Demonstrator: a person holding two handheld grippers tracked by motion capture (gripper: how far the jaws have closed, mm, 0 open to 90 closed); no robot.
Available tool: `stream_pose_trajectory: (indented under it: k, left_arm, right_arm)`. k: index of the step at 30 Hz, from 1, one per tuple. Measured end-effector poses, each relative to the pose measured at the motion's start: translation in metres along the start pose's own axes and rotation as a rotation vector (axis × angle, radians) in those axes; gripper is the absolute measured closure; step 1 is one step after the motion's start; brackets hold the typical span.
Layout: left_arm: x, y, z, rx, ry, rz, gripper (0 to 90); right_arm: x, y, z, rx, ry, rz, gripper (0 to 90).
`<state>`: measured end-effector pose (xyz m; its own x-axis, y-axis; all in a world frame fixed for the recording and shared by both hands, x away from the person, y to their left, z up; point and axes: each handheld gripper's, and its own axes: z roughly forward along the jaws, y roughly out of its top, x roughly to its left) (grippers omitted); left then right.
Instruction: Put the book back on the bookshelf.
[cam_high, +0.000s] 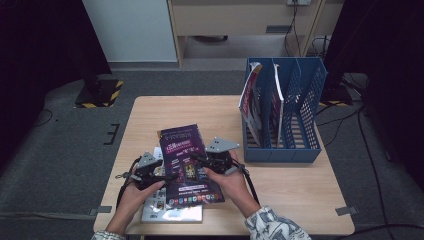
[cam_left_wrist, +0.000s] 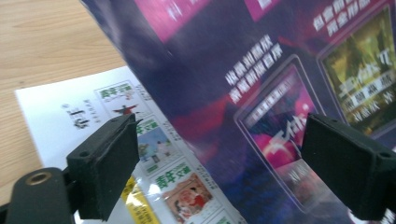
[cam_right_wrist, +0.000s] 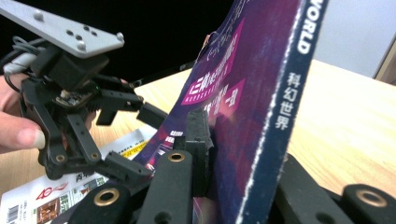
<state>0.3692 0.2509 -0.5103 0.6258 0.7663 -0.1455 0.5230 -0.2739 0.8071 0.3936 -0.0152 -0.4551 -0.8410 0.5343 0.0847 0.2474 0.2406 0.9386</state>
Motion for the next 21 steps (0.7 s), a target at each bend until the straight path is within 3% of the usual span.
stream_pose_trajectory:
  k: [7, 12, 15, 21]
  left_arm:
    - [-0.001, 0.000, 0.003, 0.002, -0.050, -0.012, 12.8]
    - [0.000, 0.000, 0.006, 0.030, -0.140, -0.050, 16.3]
    - [0.000, 0.002, 0.005, 0.031, -0.161, -0.032, 25.3]
    - [0.008, 0.004, -0.003, 0.022, -0.179, -0.087, 42.4]
  right_arm:
    - [0.003, 0.007, -0.004, -0.039, 0.013, -0.040, 80.3]
    - [0.006, 0.011, -0.007, -0.069, 0.024, -0.062, 80.6]
    - [0.008, 0.011, -0.007, -0.081, 0.032, -0.068, 80.8]
    - [0.004, 0.010, -0.007, -0.081, 0.040, -0.048, 81.2]
